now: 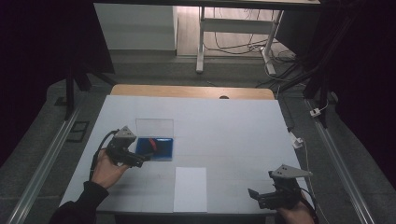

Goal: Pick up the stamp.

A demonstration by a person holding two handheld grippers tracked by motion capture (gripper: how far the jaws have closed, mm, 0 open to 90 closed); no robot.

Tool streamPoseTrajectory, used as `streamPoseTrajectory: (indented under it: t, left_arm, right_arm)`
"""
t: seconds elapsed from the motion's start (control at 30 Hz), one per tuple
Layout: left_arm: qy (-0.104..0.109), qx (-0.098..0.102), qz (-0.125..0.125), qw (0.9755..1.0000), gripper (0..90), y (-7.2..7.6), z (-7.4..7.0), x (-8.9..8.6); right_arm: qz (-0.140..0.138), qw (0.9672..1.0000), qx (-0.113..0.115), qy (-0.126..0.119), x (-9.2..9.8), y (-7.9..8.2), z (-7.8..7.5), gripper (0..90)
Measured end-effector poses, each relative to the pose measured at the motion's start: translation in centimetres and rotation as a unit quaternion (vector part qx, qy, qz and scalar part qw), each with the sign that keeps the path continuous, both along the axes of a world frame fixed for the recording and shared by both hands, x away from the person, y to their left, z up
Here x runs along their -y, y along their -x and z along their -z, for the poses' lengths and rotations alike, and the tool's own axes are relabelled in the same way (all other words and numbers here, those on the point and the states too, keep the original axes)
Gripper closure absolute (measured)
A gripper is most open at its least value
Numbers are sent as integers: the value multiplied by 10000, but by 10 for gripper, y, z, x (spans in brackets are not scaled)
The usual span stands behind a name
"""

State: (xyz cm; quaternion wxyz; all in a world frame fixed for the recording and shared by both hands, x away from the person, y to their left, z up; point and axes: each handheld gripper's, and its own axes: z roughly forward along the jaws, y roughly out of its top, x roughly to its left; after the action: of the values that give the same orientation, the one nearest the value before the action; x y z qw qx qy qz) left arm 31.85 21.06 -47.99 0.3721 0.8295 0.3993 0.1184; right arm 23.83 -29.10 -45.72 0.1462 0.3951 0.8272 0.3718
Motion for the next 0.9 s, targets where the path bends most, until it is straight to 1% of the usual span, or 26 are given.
streamPoseTrajectory:
  t: [0.17,0.23,0.27,0.33,0.43,0.57,0.63,0.67,0.7,0.73,0.77,0.8,0.83,0.9]
  left_arm:
    - [-124,-3,73,9999,0,-11,2,6]
    - [-165,-7,104,9998,0,-14,4,8]
    - [-221,-32,110,9997,0,-17,6,9]
    - [-240,-48,123,9996,0,-18,7,10]
    - [-325,-99,179,9993,0,-23,11,13]
    - [-534,-81,245,9982,0,-30,15,19]
    - [-570,-65,262,9980,16,-34,16,20]
    - [-560,-58,271,9980,33,-36,17,20]
    - [-565,-63,281,9980,89,-37,18,19]
    - [-571,-68,288,9979,122,-39,18,19]
    - [-581,-61,289,9979,122,-40,19,19]
    - [-599,-59,281,9978,182,-42,20,18]
    - [-638,-71,284,9975,182,-43,21,18]
    - [-661,-83,301,9973,245,-45,23,17]
  right_arm:
    - [4,10000,-7,-15,0,0,0,0]
    - [-8,10000,-5,14,0,0,0,0]
    - [-6,10000,-13,28,0,0,0,0]
    - [-17,10000,-26,32,-1,0,0,0]
    - [-32,10000,-24,48,-1,0,0,0]
    - [-36,9999,-22,91,-2,0,1,0]
    - [-40,9999,-26,116,-2,0,1,0]
    - [-41,9999,-28,119,-3,0,1,0]
    - [-49,9999,-34,118,-3,0,1,0]
    - [-56,9999,-34,117,-3,0,1,0]
    - [-56,9999,-34,117,-3,0,1,0]
    - [-63,9999,-30,143,-3,0,1,0]
    - [-63,9999,-30,143,-3,0,1,0]
    - [-76,9998,-26,157,-3,0,1,0]
